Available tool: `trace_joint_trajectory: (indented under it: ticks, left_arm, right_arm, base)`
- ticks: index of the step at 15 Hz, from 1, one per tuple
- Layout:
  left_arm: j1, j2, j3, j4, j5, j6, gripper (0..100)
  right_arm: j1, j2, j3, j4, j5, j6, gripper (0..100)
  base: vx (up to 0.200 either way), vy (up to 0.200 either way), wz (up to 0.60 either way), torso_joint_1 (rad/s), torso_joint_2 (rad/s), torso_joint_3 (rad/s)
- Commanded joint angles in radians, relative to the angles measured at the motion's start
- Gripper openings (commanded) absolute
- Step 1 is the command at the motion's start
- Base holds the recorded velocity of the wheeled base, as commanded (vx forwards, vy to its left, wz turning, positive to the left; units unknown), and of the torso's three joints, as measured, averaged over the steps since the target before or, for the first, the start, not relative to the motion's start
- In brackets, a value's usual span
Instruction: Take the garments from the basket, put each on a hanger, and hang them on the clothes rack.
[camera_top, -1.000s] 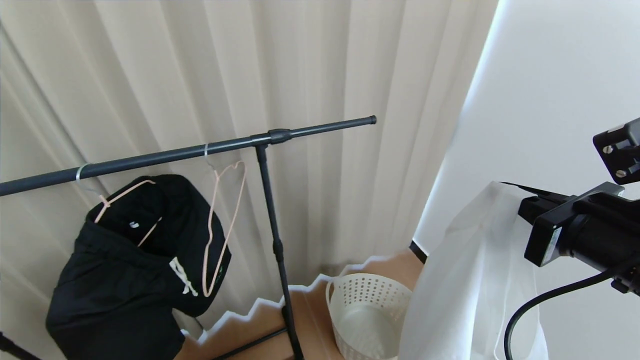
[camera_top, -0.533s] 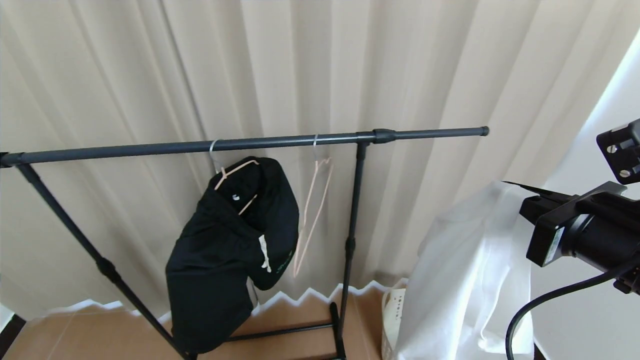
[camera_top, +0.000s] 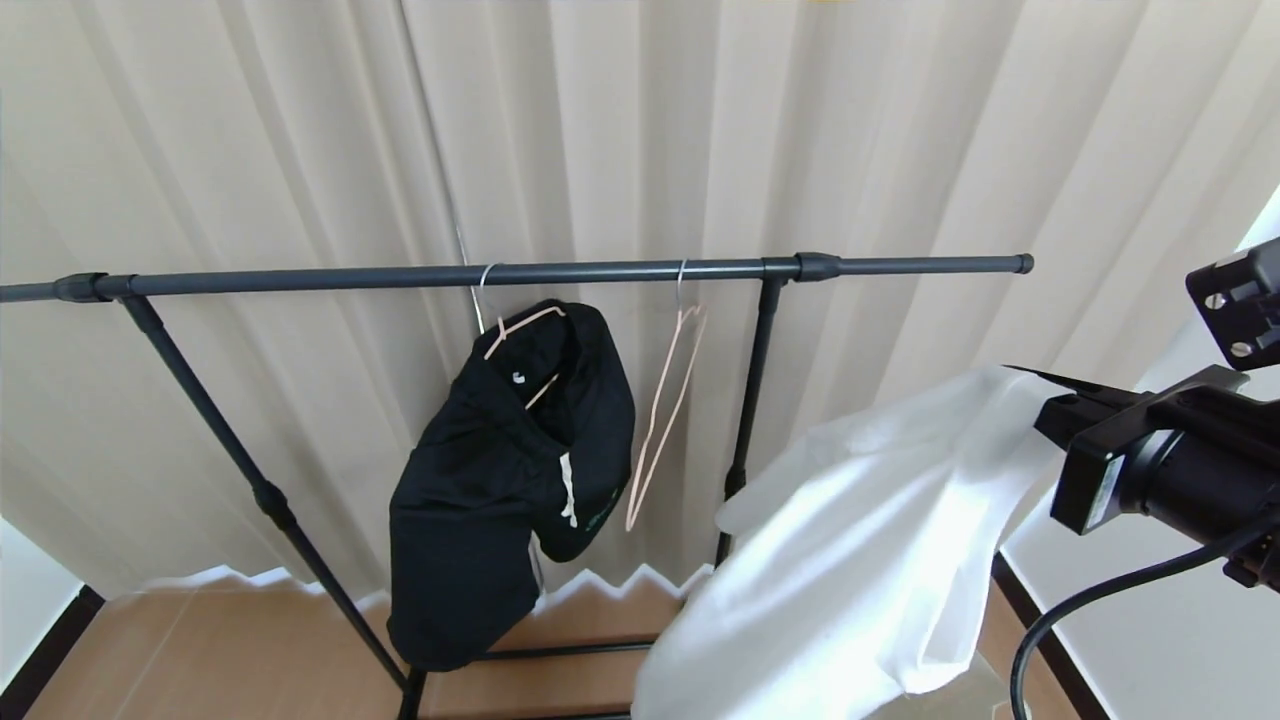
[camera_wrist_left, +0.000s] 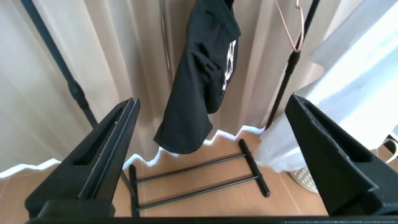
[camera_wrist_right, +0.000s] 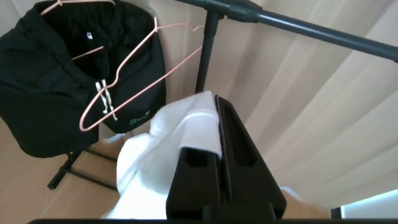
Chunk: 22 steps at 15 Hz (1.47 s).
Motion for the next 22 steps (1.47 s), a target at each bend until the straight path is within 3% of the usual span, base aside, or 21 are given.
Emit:
trace_joint_trajectory:
  ticks: [1,6,9,13,15,17,19,21,22]
  left_arm:
    - [-0.001,0.000,0.000,0.001,0.000,0.000,100]
    - [-0.001,0.000,0.000,0.001,0.000,0.000,100]
    - [-0.001,0.000,0.000,0.001,0.000,0.000,100]
    - [-0.001,0.000,0.002,0.001,0.002,0.000,100]
    - [0.001,0.001,-0.004,0.008,-0.001,0.051,100]
    - [0.004,0.073,-0.070,0.010,-0.005,0.066,100]
    - [0.004,0.331,-0.237,0.011,-0.005,-0.075,100]
    - [0.001,0.579,-0.356,0.045,-0.003,-0.111,100]
    - [-0.008,0.667,-0.399,0.082,-0.003,-0.107,100]
  right_arm:
    - [0.002,-0.001,-0.001,-0.002,0.000,0.000,0]
    - [0.001,0.004,-0.001,-0.002,0.000,0.000,0]
    - [0.002,0.004,0.005,-0.002,0.000,0.001,0]
    - [0.007,-0.005,0.018,-0.002,0.001,-0.002,0]
    - [0.061,0.018,-0.007,0.017,-0.019,-0.029,0]
    - [0.067,0.108,-0.107,0.063,-0.078,-0.022,0]
    - [0.059,0.255,-0.334,0.238,-0.084,0.066,0]
    - [0.061,0.367,-0.501,0.459,-0.081,0.239,0]
    - [0.062,0.430,-0.539,0.486,-0.080,0.316,0]
  base:
    - [-0.200,0.000,0.00,-0.017,0.01,0.007]
    - [-0.040,0.000,0.00,-0.004,0.00,0.000]
    - [-0.200,0.000,0.00,0.023,0.01,-0.002]
    - [0.000,0.000,0.00,0.000,0.00,0.000]
    - [0.000,0.000,0.00,0.000,0.00,0.000]
    - [0.000,0.000,0.00,0.000,0.00,0.000]
    - [0.000,0.000,0.00,0.000,0.00,0.000]
    - [0.000,0.000,0.00,0.000,0.00,0.000]
    - [0.000,0.000,0.00,0.000,0.00,0.000]
